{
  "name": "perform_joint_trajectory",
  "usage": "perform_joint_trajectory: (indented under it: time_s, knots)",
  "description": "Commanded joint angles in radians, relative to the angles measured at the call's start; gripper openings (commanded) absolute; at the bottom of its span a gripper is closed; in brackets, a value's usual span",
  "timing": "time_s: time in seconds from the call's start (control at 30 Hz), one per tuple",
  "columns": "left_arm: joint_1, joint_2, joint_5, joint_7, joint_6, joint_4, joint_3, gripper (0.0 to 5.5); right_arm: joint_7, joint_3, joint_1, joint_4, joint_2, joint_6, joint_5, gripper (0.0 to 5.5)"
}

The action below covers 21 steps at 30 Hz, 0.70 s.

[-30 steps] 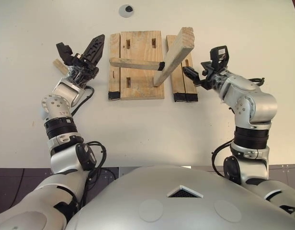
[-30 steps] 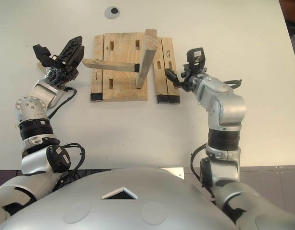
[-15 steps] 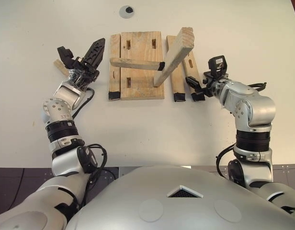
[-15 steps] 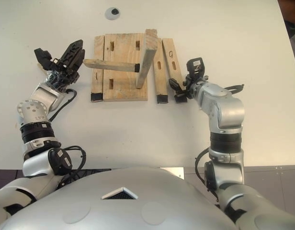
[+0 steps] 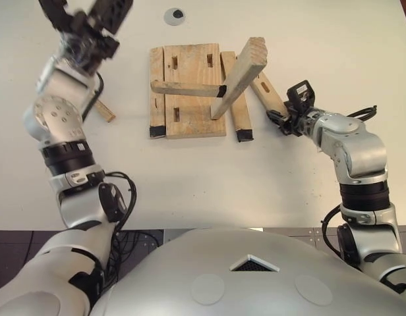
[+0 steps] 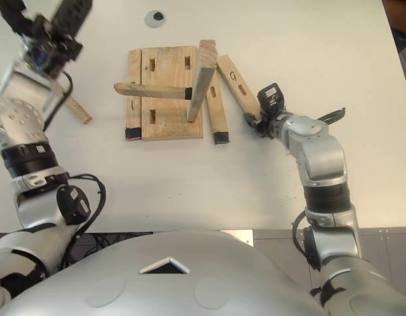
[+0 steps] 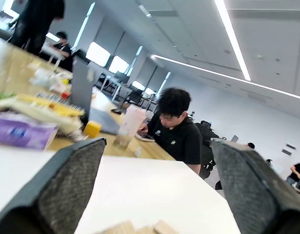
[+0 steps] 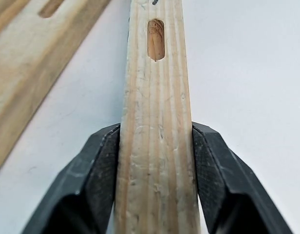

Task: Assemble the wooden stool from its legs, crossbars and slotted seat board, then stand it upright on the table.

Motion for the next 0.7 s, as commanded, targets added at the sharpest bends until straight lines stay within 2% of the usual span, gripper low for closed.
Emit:
perform_joint_trajectory:
  time_s: [0.03,0.2,0.3,0.37,0.57,0.7]
  knots:
    - [-0.086,0.020,-0.036,0.003,0.049,-0.024,-0.021,3.94,-0.001,-0.138,-0.127,0.061,0.033,-0.033,0.074,2.02]
    - [-0.152,0.003,-0.073,-0.030,0.101,-0.011,-0.069,3.94,0.058,-0.240,-0.229,0.105,0.024,-0.087,0.162,2.02]
    - [-0.212,-0.031,-0.072,-0.130,0.103,0.077,-0.136,3.94,0.240,-0.227,-0.308,0.112,-0.010,-0.195,0.234,2.02]
    - [-0.249,-0.045,-0.079,-0.198,0.136,0.150,-0.168,3.94,0.344,-0.248,-0.361,0.132,0.010,-0.206,0.323,2.02]
    - [-0.285,-0.083,-0.051,-0.295,0.169,0.210,-0.253,3.94,0.450,-0.253,-0.434,0.167,0.055,-0.148,0.487,2.02]
    - [-0.291,-0.105,-0.063,-0.305,0.173,0.198,-0.258,3.94,0.481,-0.238,-0.452,0.171,0.055,-0.101,0.554,2.02]
